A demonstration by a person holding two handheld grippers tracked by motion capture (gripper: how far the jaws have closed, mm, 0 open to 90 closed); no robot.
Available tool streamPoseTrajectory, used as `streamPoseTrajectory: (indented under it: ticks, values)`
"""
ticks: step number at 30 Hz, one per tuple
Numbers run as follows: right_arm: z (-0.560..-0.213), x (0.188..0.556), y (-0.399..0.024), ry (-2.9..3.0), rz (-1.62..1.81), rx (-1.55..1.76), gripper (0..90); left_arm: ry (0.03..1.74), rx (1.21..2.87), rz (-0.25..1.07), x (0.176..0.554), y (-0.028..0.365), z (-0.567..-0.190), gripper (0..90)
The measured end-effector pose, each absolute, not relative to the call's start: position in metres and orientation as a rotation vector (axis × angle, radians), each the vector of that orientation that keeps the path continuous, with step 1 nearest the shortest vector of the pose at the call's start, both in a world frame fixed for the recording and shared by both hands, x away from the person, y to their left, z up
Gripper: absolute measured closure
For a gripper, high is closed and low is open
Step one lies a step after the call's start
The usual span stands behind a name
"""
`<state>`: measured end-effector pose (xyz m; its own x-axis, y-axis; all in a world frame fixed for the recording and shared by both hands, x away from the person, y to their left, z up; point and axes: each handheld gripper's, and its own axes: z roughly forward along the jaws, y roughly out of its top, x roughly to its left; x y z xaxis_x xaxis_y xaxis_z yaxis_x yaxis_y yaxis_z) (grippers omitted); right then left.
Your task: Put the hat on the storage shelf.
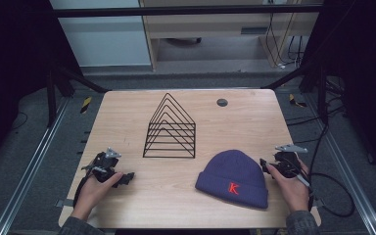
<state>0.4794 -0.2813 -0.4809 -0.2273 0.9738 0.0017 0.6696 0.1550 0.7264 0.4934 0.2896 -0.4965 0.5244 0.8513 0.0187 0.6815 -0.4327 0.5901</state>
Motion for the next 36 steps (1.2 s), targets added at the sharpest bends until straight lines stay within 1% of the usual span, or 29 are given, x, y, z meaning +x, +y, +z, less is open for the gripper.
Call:
streamPoseTrajectory:
  ticks: [2, 10, 11, 14, 15, 16, 17, 19, 27, 36]
  values:
    - [-0.470, 0.483, -0.272, 2.004, 0.878, 1.537, 33.7, 1.245, 2.241, 0.432, 0.493, 0.290, -0.497, 0.0]
    - [-0.452, 0.500, -0.250, 2.157, 0.875, 1.455, 38.0, 1.245, 2.240, 0.436, 0.492, 0.290, -0.497, 0.0]
    - [-0.449, 0.505, -0.246, 2.192, 0.879, 1.444, 40.9, 1.244, 2.241, 0.435, 0.492, 0.290, -0.497, 0.0]
    - [-0.444, 0.512, -0.239, 2.233, 0.879, 1.432, 45.7, 1.243, 2.242, 0.433, 0.492, 0.289, -0.497, 0.0]
    - [-0.444, 0.512, -0.239, 2.233, 0.879, 1.432, 45.7, 1.243, 2.242, 0.433, 0.492, 0.289, -0.497, 0.0]
    - [-0.444, 0.518, -0.236, 2.252, 0.879, 1.418, 48.5, 1.242, 2.243, 0.432, 0.492, 0.289, -0.497, 0.0]
    - [-0.444, 0.518, -0.236, 2.252, 0.879, 1.418, 48.5, 1.241, 2.244, 0.431, 0.493, 0.289, -0.497, 0.0]
    - [-0.447, 0.524, -0.230, 2.285, 0.867, 1.414, 52.4, 1.239, 2.244, 0.430, 0.493, 0.289, -0.497, 0.0]
    - [-0.461, 0.528, -0.224, 2.316, 0.853, 1.450, 54.3, 1.238, 2.244, 0.429, 0.492, 0.289, -0.497, 0.0]
    - [-0.480, 0.532, -0.222, 2.329, 0.829, 1.491, 51.5, 1.234, 2.246, 0.426, 0.492, 0.289, -0.497, 0.0]
